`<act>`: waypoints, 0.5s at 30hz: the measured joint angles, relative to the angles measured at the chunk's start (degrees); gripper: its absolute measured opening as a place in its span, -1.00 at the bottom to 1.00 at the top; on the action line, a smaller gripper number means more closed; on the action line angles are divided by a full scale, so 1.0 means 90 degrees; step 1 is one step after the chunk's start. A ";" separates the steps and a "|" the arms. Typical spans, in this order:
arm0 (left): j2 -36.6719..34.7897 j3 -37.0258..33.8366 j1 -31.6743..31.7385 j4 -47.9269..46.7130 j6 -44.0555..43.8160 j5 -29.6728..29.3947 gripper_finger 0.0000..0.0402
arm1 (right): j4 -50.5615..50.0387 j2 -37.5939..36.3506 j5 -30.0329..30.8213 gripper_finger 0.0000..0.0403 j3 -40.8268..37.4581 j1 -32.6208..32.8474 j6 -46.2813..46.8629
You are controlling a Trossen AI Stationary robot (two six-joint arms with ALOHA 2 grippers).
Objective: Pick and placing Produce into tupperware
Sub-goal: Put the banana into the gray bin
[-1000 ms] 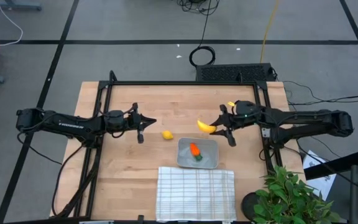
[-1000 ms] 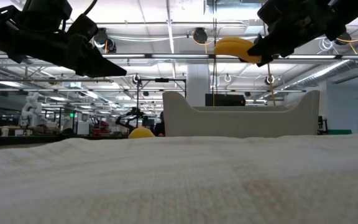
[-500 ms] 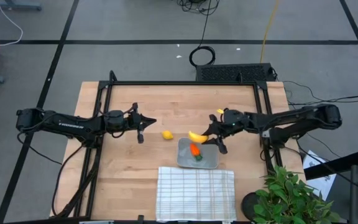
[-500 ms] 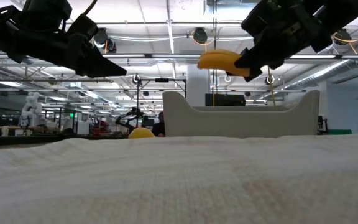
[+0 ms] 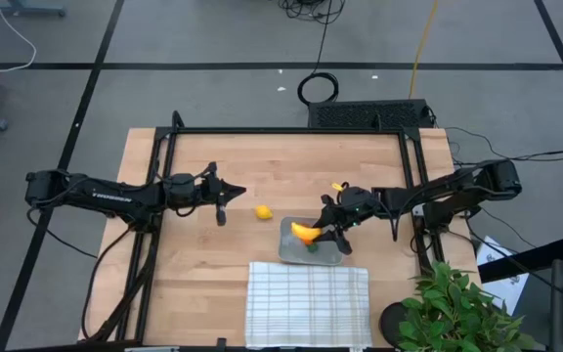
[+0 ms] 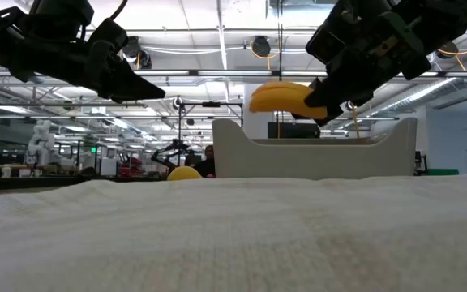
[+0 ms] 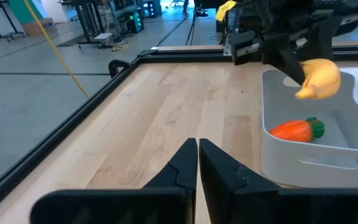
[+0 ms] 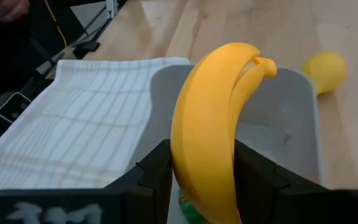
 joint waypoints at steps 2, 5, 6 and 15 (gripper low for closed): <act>0.0000 0.0000 0.0000 0.0000 -0.0008 0.0024 -0.89 | 0.0018 0.0024 0.0000 -0.40 0.0002 0.0082 0.0053; 0.0000 0.0000 0.0001 0.0000 -0.0020 0.0026 -0.89 | 0.0018 0.0074 -0.0002 -0.40 0.0002 0.0203 0.0105; 0.0000 0.0000 0.0000 0.0000 -0.0037 0.0026 -0.89 | 0.0030 0.0088 0.0000 -0.40 0.0001 0.0237 0.0106; 0.0000 0.0000 0.0000 0.0000 -0.0071 0.0033 -0.89 | 0.0373 0.0582 -0.0001 -0.40 0.0000 0.0378 0.0396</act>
